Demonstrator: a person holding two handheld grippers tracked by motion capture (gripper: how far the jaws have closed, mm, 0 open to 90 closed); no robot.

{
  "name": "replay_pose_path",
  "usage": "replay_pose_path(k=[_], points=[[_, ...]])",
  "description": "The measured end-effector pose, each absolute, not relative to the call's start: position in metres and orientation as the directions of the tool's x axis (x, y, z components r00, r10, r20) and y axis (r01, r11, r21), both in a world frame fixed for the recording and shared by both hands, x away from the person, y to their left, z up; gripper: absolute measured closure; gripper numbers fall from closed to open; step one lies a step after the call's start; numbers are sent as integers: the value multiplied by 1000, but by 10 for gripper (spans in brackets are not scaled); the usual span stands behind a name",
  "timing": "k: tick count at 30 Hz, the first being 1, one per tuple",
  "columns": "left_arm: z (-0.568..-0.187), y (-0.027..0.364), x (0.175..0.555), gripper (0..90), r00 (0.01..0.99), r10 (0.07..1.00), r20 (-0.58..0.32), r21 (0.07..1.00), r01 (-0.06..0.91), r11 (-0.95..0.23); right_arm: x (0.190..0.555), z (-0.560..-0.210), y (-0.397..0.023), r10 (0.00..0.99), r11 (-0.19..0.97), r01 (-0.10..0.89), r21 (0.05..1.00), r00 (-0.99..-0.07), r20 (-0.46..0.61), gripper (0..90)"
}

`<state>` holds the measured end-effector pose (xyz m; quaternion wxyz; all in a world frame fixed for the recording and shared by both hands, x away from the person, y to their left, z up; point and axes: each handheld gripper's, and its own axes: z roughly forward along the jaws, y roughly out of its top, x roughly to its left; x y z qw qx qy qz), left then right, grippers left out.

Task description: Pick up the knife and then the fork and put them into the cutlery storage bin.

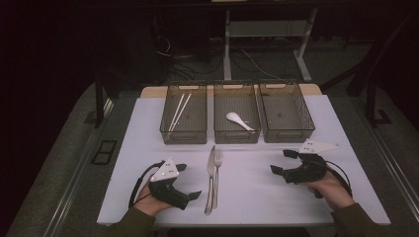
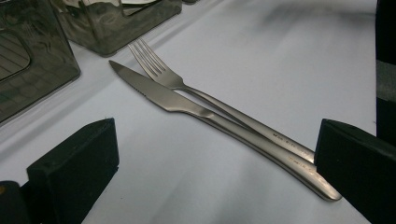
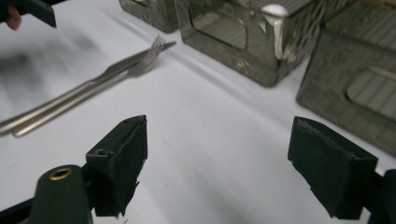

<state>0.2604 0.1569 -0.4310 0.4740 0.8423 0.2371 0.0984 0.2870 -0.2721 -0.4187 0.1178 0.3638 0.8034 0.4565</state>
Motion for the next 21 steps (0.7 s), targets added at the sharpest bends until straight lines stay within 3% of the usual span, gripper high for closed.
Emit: replay_pose_path(k=[5, 9, 13, 21], points=[[-429, 156, 262, 0, 854, 518, -55, 842, 318, -435, 269, -429, -278, 697, 335, 483, 809, -705, 132, 196], [-427, 155, 265, 63, 841, 539, -43, 847, 317, -427, 256, -434, -281, 695, 352, 485, 800, -709, 124, 195], [-425, 151, 272, 185, 820, 572, -28, 845, 325, -425, 246, -436, -283, 688, 358, 485, 798, -715, 126, 196], [-422, 135, 301, 609, 770, 638, -14, 830, 365, -422, 246, -437, -284, 695, 356, 490, 796, -708, 125, 196]])
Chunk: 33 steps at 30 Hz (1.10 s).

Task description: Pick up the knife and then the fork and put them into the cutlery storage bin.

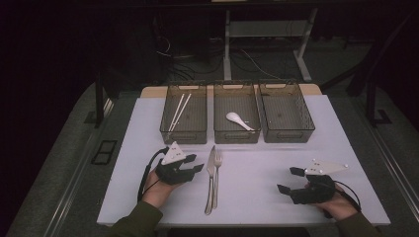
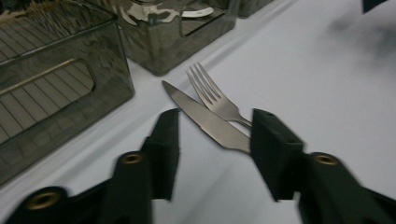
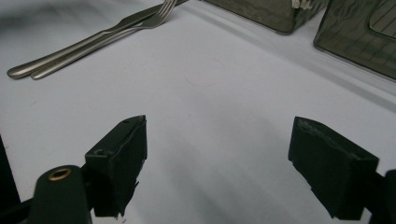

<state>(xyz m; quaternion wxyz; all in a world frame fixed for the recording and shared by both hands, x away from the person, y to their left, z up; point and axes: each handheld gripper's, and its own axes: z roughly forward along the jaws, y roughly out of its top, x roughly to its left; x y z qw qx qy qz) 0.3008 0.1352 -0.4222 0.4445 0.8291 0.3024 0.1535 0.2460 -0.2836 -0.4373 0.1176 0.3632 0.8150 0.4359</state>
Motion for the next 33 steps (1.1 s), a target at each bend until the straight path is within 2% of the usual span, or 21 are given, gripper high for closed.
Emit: replay_pose_path(k=[5, 7, 16, 20, 29, 33], points=[[-424, 122, 318, 836, 751, 660, -23, 820, 392, -417, 246, -437, -283, 695, 352, 487, 799, -708, 125, 196], [-425, 116, 325, 888, 743, 669, -14, 810, 401, -429, 246, -437, -283, 695, 353, 485, 800, -708, 123, 196], [-438, 90, 350, 889, 723, 691, 16, 773, 429, -467, 247, -436, -285, 696, 345, 483, 805, -707, 126, 196], [-442, 82, 357, 889, 710, 705, 4, 775, 443, -451, 246, -436, -284, 695, 345, 482, 805, -708, 126, 196], [-446, 74, 362, 889, 711, 703, 17, 760, 447, -471, 246, -436, -285, 693, 345, 481, 806, -710, 127, 196], [-447, 73, 362, 889, 717, 697, -5, 761, 455, -462, 246, -435, -285, 692, 344, 480, 807, -710, 127, 196]])
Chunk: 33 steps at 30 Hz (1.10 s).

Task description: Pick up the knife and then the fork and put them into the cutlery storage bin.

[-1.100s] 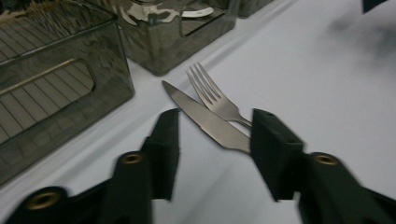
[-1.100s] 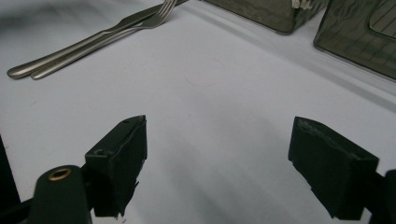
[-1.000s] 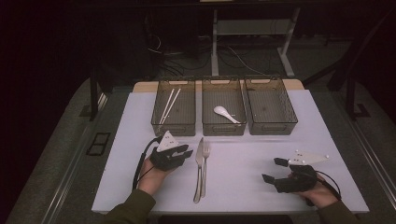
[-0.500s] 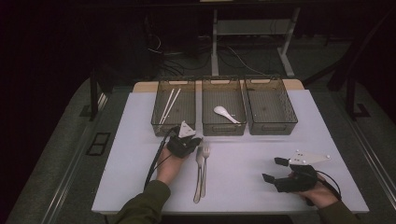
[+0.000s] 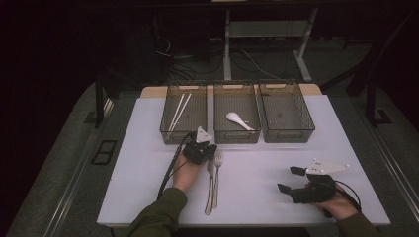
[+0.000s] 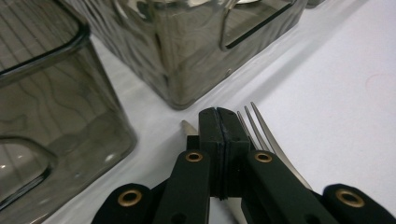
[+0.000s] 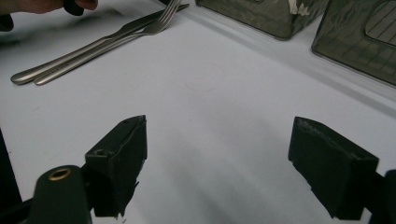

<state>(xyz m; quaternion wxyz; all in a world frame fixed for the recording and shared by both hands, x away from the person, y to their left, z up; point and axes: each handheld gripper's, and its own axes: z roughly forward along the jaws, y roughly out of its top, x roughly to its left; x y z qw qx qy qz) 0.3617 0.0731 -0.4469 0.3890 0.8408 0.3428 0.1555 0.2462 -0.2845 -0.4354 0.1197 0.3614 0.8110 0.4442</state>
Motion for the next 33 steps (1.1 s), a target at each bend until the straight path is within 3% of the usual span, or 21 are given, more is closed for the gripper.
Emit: replay_pose_path(k=[27, 33], points=[[-446, -7, 340, 885, 867, 497, -29, 731, 358, -581, 246, -435, -286, 689, 336, 479, 811, -712, 135, 196], [-434, 9, 327, 722, 846, 533, -29, 733, 381, -564, 246, -434, -286, 691, 333, 476, 814, -711, 133, 196]])
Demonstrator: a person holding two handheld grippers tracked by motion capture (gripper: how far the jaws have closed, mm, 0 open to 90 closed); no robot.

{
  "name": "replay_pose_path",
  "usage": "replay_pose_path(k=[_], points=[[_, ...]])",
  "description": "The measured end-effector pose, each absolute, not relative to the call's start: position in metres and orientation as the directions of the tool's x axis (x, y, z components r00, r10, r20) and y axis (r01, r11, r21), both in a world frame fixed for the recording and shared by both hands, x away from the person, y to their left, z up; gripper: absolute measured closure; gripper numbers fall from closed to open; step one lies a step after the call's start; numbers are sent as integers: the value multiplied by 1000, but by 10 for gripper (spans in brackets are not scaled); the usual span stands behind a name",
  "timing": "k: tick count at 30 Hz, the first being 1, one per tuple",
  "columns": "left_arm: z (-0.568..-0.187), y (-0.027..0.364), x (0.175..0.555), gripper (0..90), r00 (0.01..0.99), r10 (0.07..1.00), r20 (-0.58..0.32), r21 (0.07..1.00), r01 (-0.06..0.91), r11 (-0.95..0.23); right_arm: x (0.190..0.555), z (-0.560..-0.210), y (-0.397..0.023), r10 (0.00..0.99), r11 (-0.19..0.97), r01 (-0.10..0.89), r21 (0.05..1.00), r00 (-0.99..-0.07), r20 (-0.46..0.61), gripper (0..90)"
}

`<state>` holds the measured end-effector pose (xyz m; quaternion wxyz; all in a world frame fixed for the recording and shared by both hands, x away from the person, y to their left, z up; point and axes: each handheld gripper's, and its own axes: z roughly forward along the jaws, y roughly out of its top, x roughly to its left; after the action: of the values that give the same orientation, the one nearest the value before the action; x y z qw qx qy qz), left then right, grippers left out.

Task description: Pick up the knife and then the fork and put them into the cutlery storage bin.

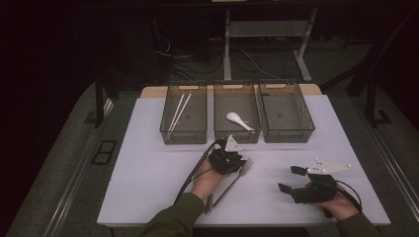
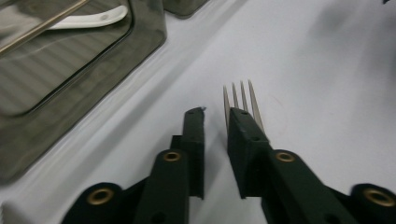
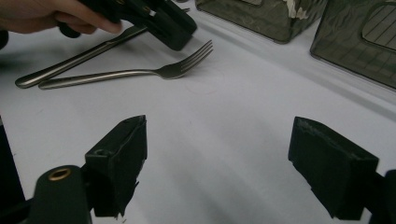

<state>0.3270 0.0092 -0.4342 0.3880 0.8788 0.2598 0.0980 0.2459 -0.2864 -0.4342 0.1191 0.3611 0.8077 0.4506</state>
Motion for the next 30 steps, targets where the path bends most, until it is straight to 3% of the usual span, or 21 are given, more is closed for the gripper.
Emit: replay_pose_path(k=[8, 17, 25, 30], points=[[-442, 17, 294, 717, 846, 530, -47, 700, 406, -587, 246, -434, -286, 690, 336, 474, 814, -712, 130, 196], [-447, 11, 288, 809, 856, 516, -5, 688, 378, -620, 247, -434, -287, 701, 321, 487, 812, -699, 142, 196], [-447, 11, 290, 841, 851, 524, -28, 703, 390, -595, 254, -430, -290, 673, 270, 571, 775, -688, 272, 172], [-444, 9, 290, 859, 848, 529, -31, 725, 384, -572, 254, -427, -292, 668, 242, 565, 789, -687, 287, 173]])
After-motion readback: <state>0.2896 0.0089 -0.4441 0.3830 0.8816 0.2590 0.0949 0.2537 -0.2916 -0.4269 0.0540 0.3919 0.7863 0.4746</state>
